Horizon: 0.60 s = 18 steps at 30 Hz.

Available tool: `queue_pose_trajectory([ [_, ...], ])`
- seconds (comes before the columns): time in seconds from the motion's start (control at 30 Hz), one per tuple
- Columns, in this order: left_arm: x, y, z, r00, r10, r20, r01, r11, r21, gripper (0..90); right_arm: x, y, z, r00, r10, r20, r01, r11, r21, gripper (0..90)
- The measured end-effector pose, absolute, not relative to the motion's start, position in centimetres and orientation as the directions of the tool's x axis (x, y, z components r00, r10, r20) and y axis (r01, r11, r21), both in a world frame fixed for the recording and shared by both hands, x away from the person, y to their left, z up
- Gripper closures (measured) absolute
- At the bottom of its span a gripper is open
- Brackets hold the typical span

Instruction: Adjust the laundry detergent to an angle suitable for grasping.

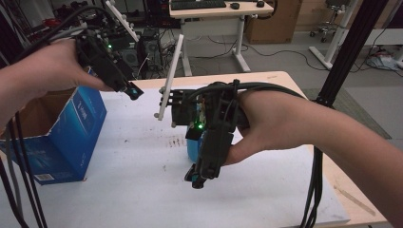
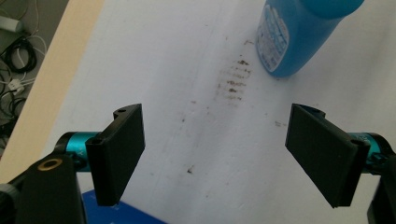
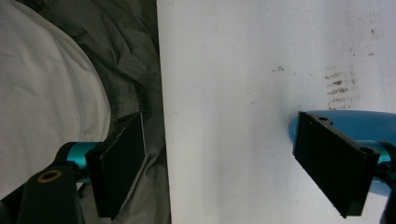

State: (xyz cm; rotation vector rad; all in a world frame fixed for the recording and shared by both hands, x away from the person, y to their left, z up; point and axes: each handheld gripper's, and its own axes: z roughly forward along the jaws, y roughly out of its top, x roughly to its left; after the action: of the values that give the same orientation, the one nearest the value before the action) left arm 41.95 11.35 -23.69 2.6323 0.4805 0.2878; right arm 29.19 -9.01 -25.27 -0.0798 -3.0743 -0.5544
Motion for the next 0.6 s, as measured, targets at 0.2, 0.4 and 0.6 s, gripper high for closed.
queue_pose_trajectory([
  [0.2, 41.2, 10.1, -25.2, 0.93, 0.356, 0.092, 0.27, -0.831, 0.486, 19.9, 28.9, -9.7, -25.1, -0.999, 0.049, 0.023, 0.054, 0.935, 0.35, 16.3],
  [0.4, 40.4, 8.2, -27.0, 0.945, 0.322, 0.057, 0.25, -0.823, 0.51, 19.9, 28.7, -10.2, -25.4, -0.998, 0.052, 0.027, 0.059, 0.935, 0.35, 16.2],
  [0.6, 39.7, 6.6, -28.6, 0.953, 0.299, 0.047, 0.23, -0.817, 0.529, 20.0, 28.5, -10.5, -25.5, -0.998, 0.055, 0.031, 0.063, 0.937, 0.343, 16.2],
])
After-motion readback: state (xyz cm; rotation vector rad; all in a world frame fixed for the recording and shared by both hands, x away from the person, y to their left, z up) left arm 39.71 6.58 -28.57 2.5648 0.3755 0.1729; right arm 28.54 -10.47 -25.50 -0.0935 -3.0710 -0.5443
